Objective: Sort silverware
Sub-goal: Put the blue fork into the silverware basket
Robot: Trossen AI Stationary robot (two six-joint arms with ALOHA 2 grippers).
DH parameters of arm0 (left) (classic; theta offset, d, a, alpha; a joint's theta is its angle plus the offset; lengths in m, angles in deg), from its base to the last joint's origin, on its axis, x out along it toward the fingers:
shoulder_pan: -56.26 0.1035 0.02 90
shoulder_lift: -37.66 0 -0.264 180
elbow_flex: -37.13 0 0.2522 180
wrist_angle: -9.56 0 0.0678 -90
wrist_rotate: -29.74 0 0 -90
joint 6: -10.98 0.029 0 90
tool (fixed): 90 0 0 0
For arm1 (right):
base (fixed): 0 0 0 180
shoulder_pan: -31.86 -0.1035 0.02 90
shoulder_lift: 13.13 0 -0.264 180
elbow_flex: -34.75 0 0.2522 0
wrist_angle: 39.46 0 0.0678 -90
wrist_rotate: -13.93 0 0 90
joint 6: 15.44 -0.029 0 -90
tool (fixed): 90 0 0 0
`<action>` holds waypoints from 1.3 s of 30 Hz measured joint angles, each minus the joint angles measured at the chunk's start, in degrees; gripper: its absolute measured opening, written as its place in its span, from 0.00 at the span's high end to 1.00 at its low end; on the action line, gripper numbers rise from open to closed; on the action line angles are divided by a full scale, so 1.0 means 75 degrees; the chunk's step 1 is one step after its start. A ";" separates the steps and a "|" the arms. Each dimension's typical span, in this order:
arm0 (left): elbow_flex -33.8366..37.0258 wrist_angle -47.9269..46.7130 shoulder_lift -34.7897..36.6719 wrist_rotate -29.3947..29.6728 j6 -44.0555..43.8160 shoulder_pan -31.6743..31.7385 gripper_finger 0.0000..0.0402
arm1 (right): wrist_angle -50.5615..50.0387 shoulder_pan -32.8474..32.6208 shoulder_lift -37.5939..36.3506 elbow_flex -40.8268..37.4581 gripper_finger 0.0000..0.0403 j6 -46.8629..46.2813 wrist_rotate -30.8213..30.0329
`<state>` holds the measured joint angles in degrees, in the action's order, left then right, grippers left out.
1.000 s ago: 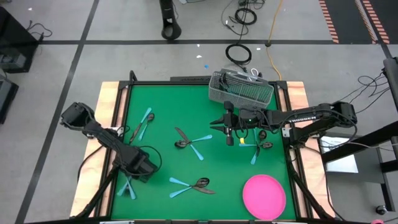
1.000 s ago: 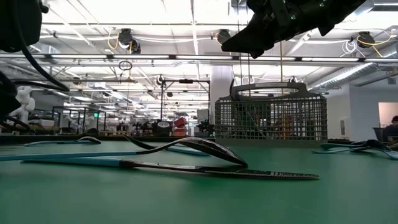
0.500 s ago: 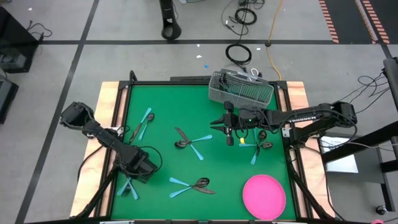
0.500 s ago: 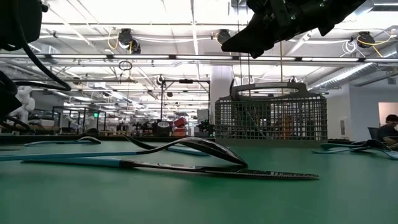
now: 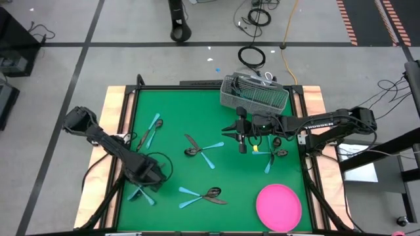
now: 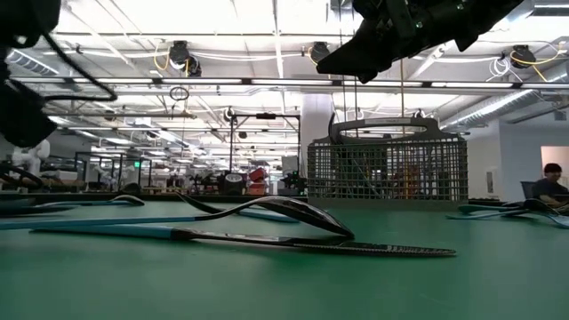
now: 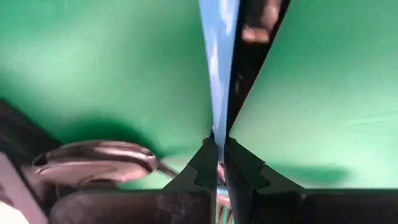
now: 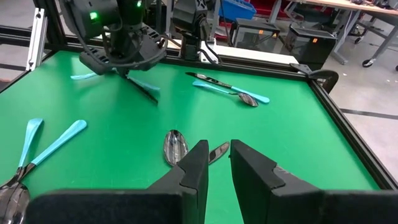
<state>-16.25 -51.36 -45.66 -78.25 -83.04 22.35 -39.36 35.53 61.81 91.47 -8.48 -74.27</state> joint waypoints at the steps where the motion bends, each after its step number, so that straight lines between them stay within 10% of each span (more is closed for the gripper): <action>1: -0.0004 0.0035 0.0076 0.0089 0.0004 0.0005 0.96 | 0.0000 0.0000 0.0000 0.0000 0.85 -0.0002 0.0000; 39: -0.0023 0.2439 0.1467 0.7115 0.2259 -0.0103 0.95 | 0.0057 -0.0001 0.0000 0.0000 0.85 -0.0005 0.0000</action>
<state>-16.43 -33.07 -34.65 -24.89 -66.10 21.58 -38.93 35.52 61.81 91.47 -8.52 -74.27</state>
